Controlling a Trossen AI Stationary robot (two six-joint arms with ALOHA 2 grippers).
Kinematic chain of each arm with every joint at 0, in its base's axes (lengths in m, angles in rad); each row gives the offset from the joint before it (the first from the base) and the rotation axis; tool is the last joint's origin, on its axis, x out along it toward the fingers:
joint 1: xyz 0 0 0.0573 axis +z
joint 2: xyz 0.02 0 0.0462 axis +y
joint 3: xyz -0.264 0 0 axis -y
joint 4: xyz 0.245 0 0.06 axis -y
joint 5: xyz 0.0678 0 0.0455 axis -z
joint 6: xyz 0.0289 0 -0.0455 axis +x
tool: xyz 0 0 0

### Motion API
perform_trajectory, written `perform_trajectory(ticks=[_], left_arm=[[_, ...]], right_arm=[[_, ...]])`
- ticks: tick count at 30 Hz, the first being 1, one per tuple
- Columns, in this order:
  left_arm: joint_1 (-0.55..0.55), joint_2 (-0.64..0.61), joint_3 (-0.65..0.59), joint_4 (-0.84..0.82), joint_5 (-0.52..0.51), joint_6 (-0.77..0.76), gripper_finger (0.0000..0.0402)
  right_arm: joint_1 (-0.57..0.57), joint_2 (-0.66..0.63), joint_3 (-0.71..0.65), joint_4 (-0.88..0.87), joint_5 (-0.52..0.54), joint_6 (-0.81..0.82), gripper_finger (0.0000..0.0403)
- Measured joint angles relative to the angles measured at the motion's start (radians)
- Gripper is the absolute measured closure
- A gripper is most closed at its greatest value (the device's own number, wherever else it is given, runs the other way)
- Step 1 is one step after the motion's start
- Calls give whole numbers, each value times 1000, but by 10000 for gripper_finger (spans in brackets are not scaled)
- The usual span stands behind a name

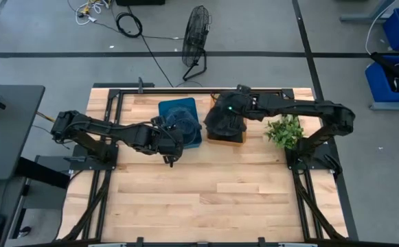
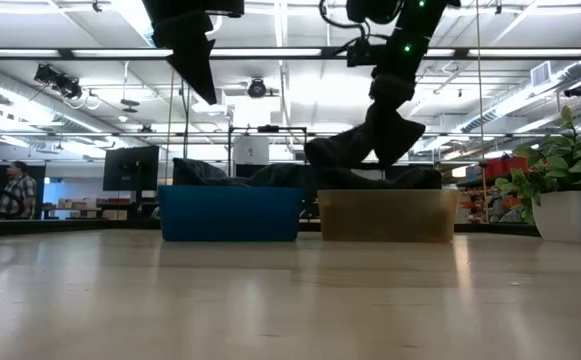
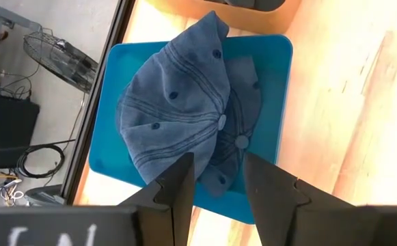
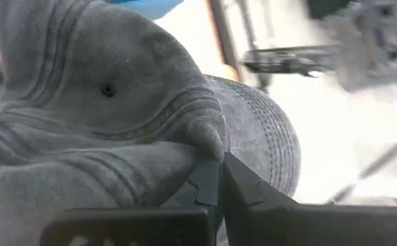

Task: Pick & Place hat
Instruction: Put the gray cap into the orange bin

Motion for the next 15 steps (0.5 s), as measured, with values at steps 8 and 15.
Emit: perform_trajectory(ticks=[8,15], left_arm=[[-1,0,0,-10,0,0,271],[-1,0,0,-23,0,-1,271]], right_arm=[[-40,42,0,-58,-95,-39,399],[-80,35,0,-49,-56,-164,399]])
